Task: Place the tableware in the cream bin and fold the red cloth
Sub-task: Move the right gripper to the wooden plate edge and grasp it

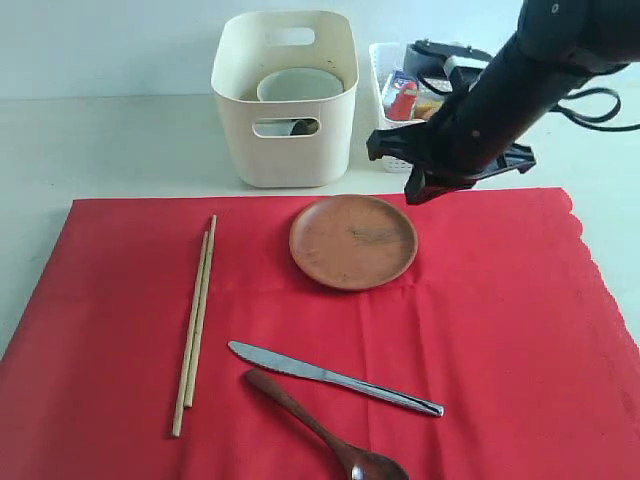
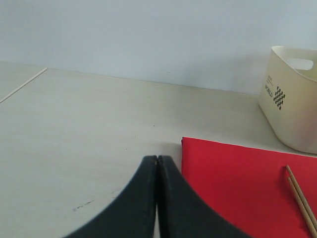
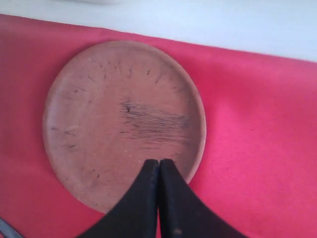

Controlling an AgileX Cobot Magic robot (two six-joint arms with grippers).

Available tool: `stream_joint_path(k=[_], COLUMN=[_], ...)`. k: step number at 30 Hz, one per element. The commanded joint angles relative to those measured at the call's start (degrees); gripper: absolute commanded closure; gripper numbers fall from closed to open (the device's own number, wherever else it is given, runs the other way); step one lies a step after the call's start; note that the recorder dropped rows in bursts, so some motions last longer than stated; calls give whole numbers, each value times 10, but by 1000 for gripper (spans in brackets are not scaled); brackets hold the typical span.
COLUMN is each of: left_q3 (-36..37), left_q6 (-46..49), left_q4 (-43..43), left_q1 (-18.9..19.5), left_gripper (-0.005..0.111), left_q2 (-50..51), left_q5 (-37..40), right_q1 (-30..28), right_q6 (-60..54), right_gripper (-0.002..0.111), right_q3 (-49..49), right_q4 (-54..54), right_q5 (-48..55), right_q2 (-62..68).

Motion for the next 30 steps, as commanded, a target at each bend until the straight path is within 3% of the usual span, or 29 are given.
stream_joint_path(k=[1, 3, 8, 13, 19, 22, 30], left_q3=[2, 2, 2, 2, 2, 2, 2], left_q6=[1, 1, 1, 1, 1, 1, 1], left_q4=[-4, -4, -4, -4, -4, -4, -4], left_q1=[-3, -3, -3, -3, -3, -3, -3], left_gripper=[104, 104, 104, 104, 104, 104, 104], left_q2=[-4, -4, -4, -4, -4, -4, -4], left_q5=[-2, -2, -2, -2, -2, -2, -2], right_q1=[-60, -78, -79, -74, -74, -74, -74], right_q6=[-159, -204, -180, -100, -112, -113, -288], right_gripper=[108, 108, 107, 91, 70, 65, 67], right_q3=[3, 3, 3, 3, 3, 3, 3], right_q4=[202, 240, 186, 164, 161, 165, 313], right_q5=[32, 52, 28, -33, -59, -52, -10], right_q2=[53, 71, 97, 105, 107, 116, 143])
